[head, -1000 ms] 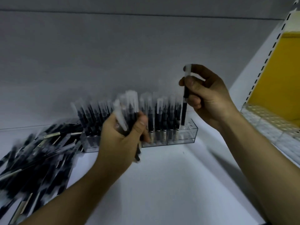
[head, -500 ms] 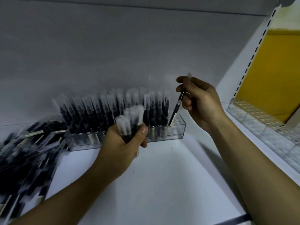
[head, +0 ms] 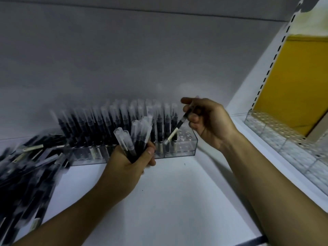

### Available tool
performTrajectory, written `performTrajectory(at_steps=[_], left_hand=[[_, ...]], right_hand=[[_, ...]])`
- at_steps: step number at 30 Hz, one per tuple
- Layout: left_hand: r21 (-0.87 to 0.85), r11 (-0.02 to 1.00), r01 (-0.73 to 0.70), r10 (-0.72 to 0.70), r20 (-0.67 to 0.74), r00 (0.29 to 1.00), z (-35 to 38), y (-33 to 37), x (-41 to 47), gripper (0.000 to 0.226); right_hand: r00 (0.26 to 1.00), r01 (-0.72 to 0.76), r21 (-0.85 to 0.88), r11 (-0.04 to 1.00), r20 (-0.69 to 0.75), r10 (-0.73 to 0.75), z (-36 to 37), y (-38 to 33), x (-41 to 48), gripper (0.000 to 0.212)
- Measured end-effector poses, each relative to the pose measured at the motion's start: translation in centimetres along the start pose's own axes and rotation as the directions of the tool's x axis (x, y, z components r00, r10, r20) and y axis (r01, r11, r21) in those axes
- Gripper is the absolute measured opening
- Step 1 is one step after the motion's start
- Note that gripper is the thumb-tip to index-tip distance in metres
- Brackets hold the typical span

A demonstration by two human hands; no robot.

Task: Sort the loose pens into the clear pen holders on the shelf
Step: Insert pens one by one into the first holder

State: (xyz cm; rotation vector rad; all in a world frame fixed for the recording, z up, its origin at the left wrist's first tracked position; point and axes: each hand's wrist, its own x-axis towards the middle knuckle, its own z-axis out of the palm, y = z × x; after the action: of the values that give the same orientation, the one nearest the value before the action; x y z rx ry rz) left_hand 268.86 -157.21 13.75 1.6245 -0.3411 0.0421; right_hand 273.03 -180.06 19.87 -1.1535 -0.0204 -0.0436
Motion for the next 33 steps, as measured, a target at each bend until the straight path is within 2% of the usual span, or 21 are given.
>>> performTrajectory(at_steps=[4,8,11,13,21,25,29,33], left_hand=[[0.015,0.999,-0.029,0.028,0.077,0.997,0.1,0.8,-0.3,0.013],[-0.083,0.997,0.005,0.002,0.084,0.996,0.3,1.3,-0.5,0.013],[-0.093,0.996,0.007,0.001,0.087,0.996,0.3,1.4,-0.6,0.01],[-0.085,0.996,-0.009,0.016,0.08,0.997,0.4,1.5,-0.6,0.009],[0.034,0.999,0.014,-0.017,0.088,0.996,0.3,1.4,-0.6,0.033],[0.032,0.999,0.024,-0.027,0.092,0.995,0.3,1.6,-0.6,0.031],[-0.052,0.997,0.063,-0.058,0.097,0.994,0.4,1.6,-0.6,0.021],[-0.064,0.997,0.049,-0.043,0.092,0.995,0.5,1.6,-0.6,0.019]], right_hand=[[0.969,0.223,-0.104,0.969,-0.088,-0.232,-1.0,-1.5,-0.2,0.024],[0.864,0.389,-0.357,0.849,-0.179,-0.471,-1.1,-1.7,-0.5,0.022],[0.789,0.464,-0.409,0.786,-0.212,-0.576,-0.6,-1.6,-0.7,0.021],[0.763,0.488,-0.427,0.761,-0.213,-0.61,-0.4,-1.5,-0.7,0.019],[0.714,0.552,-0.557,0.621,-0.07,-0.696,0.4,-0.6,-0.6,0.021],[0.706,0.574,-0.573,0.584,-0.014,-0.708,0.8,-0.4,-0.4,0.025],[0.719,0.576,-0.552,0.603,-0.007,-0.695,0.9,-0.3,-0.2,0.026],[0.727,0.564,-0.581,0.587,0.011,-0.687,0.5,-0.3,0.0,0.027]])
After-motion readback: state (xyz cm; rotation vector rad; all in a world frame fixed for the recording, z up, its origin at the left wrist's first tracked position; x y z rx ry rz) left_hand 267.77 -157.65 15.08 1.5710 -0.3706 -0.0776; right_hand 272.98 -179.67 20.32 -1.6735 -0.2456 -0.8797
